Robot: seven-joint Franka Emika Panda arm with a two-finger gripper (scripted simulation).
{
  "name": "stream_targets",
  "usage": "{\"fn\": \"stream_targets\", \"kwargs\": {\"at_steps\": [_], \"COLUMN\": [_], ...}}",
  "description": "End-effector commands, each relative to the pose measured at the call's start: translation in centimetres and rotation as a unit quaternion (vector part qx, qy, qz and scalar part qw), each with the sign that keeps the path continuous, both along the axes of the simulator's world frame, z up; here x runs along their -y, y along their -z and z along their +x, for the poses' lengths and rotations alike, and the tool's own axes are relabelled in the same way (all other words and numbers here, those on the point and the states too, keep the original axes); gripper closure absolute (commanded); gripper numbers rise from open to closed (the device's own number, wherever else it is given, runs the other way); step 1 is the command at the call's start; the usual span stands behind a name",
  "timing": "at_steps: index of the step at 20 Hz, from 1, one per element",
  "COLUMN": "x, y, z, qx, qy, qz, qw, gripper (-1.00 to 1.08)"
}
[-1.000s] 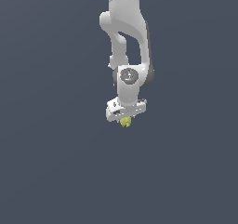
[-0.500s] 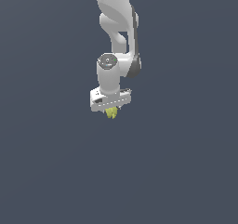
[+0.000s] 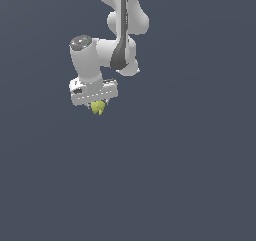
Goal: Pick up the object and move it to a goal position.
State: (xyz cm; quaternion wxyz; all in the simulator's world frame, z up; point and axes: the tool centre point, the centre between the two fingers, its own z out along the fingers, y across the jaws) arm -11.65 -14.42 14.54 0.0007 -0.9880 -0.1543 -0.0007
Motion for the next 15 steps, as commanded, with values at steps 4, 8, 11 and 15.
{"fn": "stream_targets", "kwargs": {"at_steps": [4, 8, 11, 15], "x": [4.4, 6.6, 7.5, 8.0], "y": [-2.3, -3.4, -3.9, -4.1], "z": [-1.7, -2.4, -2.6, -2.6], "qx": [0.0, 0.0, 0.0, 0.0], "qy": [-0.001, -0.001, -0.001, -0.001], "qz": [0.0, 0.0, 0.0, -0.001], "qw": [1.0, 1.0, 1.0, 1.0], "gripper": [1.08, 1.08, 1.08, 1.08]}}
